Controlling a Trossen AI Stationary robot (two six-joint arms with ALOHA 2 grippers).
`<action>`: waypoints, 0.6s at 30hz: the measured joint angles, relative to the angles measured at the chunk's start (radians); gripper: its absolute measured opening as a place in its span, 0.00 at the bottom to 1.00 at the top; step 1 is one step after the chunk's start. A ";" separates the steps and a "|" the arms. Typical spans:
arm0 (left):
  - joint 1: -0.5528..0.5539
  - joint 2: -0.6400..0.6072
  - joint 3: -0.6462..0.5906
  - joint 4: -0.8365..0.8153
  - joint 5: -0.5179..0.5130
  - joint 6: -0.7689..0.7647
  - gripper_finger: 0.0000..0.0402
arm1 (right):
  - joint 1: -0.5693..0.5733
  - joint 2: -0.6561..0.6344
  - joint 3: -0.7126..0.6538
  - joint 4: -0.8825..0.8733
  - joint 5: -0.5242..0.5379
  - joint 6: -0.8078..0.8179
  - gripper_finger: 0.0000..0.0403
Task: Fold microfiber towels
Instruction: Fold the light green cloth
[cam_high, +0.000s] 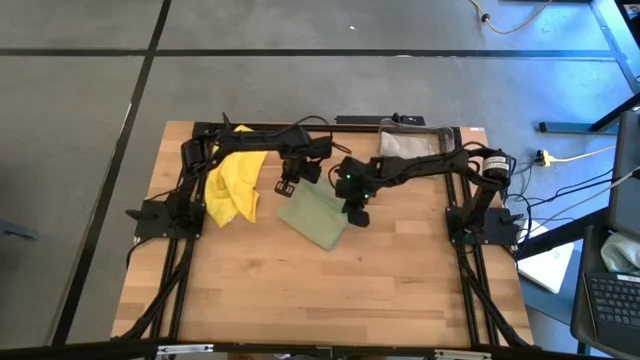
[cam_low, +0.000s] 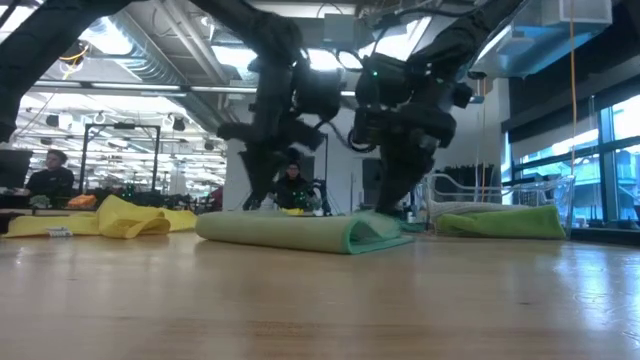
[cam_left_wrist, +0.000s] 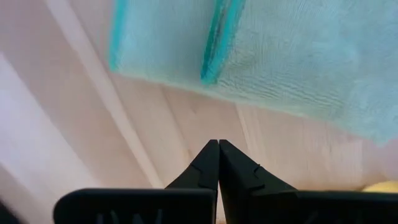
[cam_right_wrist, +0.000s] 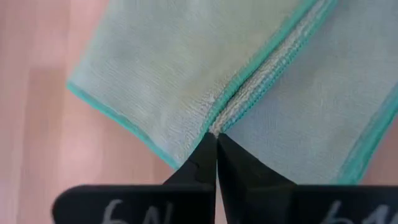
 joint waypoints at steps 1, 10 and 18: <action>-0.004 0.000 0.013 0.004 -0.007 0.008 0.00 | 0.006 0.000 0.000 -0.017 0.003 0.003 0.02; -0.003 -0.001 0.062 0.039 0.005 0.022 0.00 | 0.039 0.000 0.000 -0.111 0.082 0.025 0.02; -0.020 -0.001 0.062 0.111 0.260 0.090 0.00 | 0.039 0.000 0.000 -0.100 0.095 0.022 0.02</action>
